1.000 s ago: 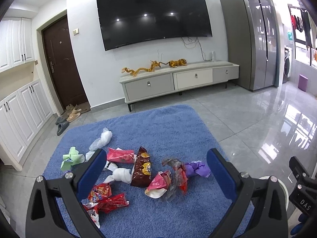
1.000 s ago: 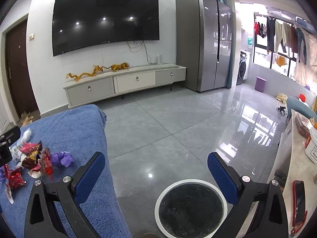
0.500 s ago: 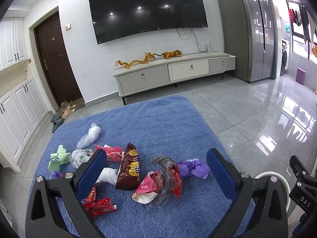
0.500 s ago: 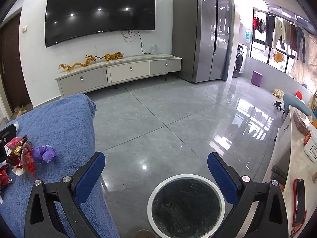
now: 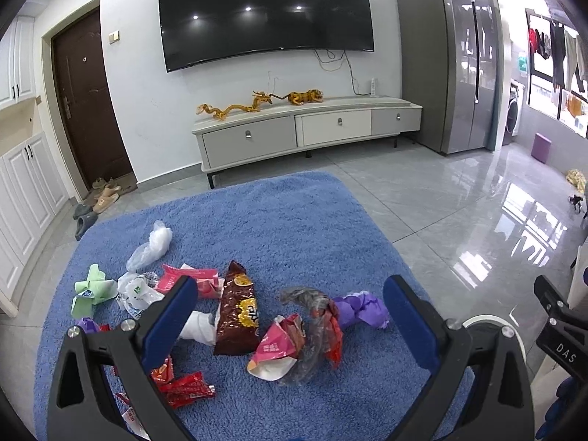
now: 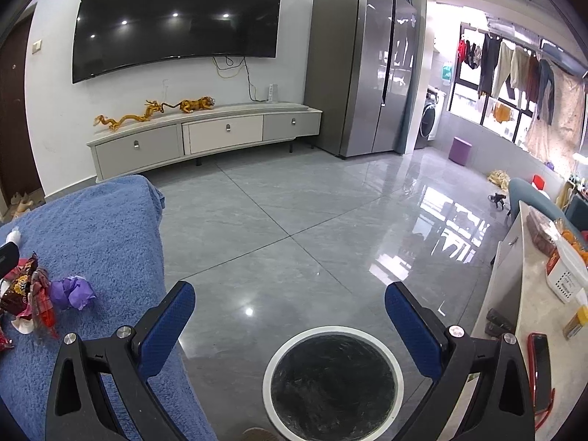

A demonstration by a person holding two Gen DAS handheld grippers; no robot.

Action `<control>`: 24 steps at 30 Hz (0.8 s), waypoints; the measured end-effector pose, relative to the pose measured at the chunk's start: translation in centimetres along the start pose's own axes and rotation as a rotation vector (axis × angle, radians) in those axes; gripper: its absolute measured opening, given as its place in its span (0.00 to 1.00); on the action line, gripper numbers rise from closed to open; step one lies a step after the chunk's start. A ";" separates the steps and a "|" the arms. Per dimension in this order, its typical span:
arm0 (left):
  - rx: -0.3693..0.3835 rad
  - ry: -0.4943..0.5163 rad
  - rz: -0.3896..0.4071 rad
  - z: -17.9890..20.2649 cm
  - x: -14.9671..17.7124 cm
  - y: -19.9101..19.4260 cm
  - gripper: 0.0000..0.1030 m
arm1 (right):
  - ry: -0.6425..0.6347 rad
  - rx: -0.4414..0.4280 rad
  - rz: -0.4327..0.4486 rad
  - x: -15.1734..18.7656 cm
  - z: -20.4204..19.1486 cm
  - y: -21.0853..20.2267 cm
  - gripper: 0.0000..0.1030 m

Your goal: Collect trash

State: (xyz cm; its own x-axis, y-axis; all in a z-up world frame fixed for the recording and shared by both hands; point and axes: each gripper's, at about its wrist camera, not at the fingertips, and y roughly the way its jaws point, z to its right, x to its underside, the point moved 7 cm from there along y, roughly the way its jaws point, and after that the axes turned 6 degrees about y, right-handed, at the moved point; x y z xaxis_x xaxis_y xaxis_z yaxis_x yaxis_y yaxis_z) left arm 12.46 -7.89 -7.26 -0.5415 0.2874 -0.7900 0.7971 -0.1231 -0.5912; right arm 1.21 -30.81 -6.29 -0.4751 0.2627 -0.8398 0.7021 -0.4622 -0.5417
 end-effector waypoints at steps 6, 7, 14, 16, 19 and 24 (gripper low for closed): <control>0.036 -0.036 0.015 -1.8 0.3 -0.8 0.99 | -0.040 0.011 0.023 -0.4 -1.5 -1.7 1.00; 0.039 -0.042 0.021 -2.1 0.3 -1.1 0.99 | -0.049 0.016 0.029 -0.5 -1.8 -2.0 1.00; 0.071 -0.077 0.065 -4.1 0.3 -2.7 0.99 | -0.095 0.046 0.081 -1.1 -3.3 -4.5 1.00; 0.090 -0.078 0.073 -4.3 0.5 -2.9 0.99 | -0.091 0.049 0.084 -1.5 -3.4 -5.0 1.00; 0.120 -0.081 0.080 -4.9 0.8 -3.1 0.99 | -0.094 0.058 0.086 -2.1 -4.0 -5.6 1.00; 0.152 -0.118 0.071 -6.9 1.3 -2.8 0.99 | -0.091 0.048 0.097 -2.6 -5.0 -6.5 1.00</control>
State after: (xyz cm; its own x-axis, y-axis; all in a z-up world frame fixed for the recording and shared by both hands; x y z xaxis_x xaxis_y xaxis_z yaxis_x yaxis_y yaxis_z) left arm 11.37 -0.63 -5.49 -0.5197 0.1608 -0.8391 0.7899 -0.2837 -0.5436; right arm 0.50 -24.25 -0.75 -0.4538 0.1377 -0.8804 0.7221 -0.5220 -0.4539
